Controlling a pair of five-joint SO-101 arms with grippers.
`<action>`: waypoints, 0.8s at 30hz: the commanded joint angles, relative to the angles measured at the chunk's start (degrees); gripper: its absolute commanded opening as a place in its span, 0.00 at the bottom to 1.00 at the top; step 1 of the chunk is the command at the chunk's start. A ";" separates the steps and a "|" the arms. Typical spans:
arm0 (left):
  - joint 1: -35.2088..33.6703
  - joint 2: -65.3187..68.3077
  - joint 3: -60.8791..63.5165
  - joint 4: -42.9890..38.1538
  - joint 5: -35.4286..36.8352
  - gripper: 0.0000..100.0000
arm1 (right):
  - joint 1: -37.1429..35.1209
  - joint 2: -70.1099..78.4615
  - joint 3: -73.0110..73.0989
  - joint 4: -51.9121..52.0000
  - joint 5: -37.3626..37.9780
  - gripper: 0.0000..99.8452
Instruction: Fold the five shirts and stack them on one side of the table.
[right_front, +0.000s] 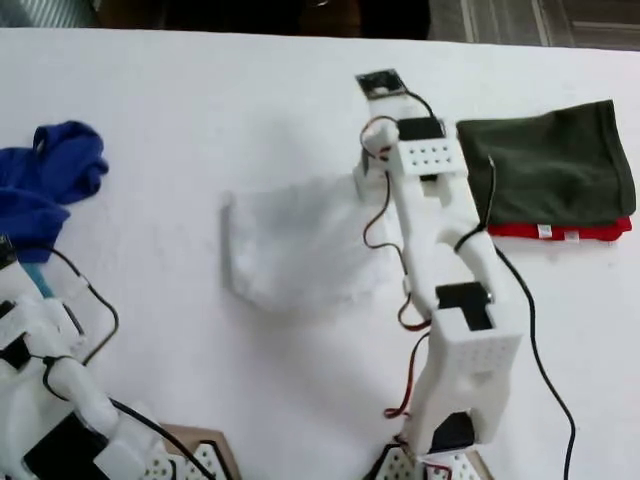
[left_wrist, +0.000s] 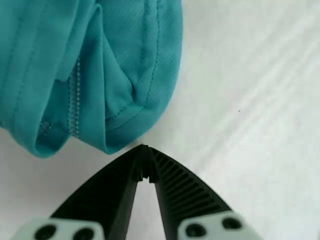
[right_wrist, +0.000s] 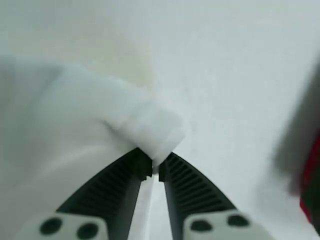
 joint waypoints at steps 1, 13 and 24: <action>-0.35 -2.02 -0.13 -0.62 0.53 0.03 | -2.15 -4.35 -3.96 0.22 4.40 0.02; -0.35 -2.02 -0.13 -0.62 0.62 0.03 | 1.19 1.89 -6.15 -1.36 8.53 0.14; -0.35 -2.02 -0.13 -0.62 0.62 0.03 | -9.36 -0.92 -10.37 -3.65 -4.04 0.02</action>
